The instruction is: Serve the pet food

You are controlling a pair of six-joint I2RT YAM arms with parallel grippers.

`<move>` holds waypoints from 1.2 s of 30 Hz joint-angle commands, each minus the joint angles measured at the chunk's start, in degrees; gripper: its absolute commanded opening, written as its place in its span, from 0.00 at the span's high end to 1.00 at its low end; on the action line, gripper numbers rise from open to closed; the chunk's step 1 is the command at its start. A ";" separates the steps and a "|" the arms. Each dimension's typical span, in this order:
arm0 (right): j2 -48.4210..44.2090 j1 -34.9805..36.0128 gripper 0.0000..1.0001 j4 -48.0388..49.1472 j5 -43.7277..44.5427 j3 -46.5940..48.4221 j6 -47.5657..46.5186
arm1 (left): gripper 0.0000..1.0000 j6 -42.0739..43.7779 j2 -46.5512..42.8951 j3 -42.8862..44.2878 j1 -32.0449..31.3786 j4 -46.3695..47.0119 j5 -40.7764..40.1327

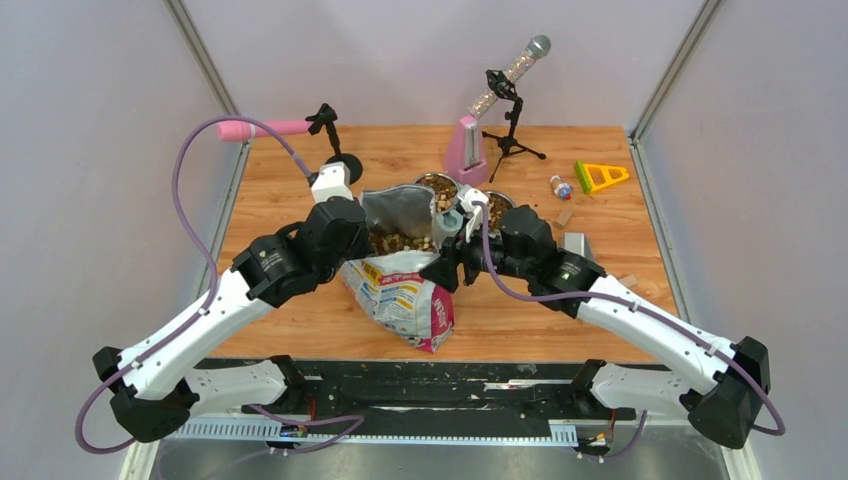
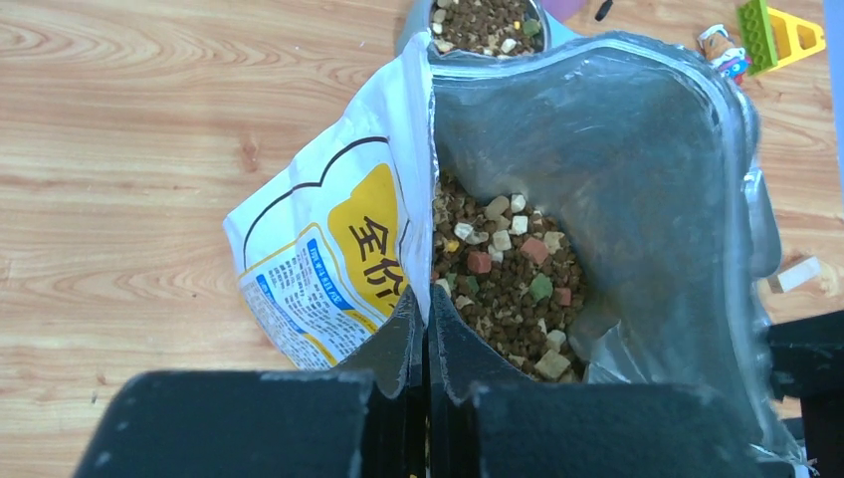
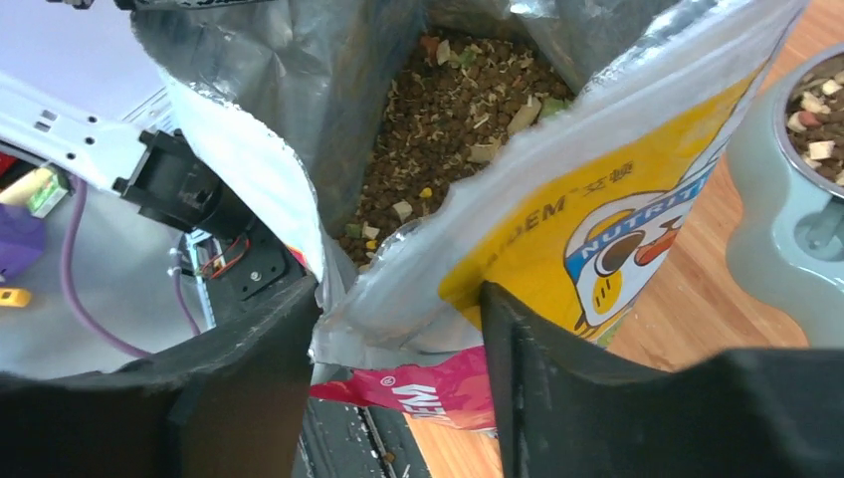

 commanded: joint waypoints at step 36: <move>-7.28 -14.82 1.00 -13.37 -2.85 11.46 -12.15 | 0.00 36.48 -15.58 -27.07 35.62 42.14 56.64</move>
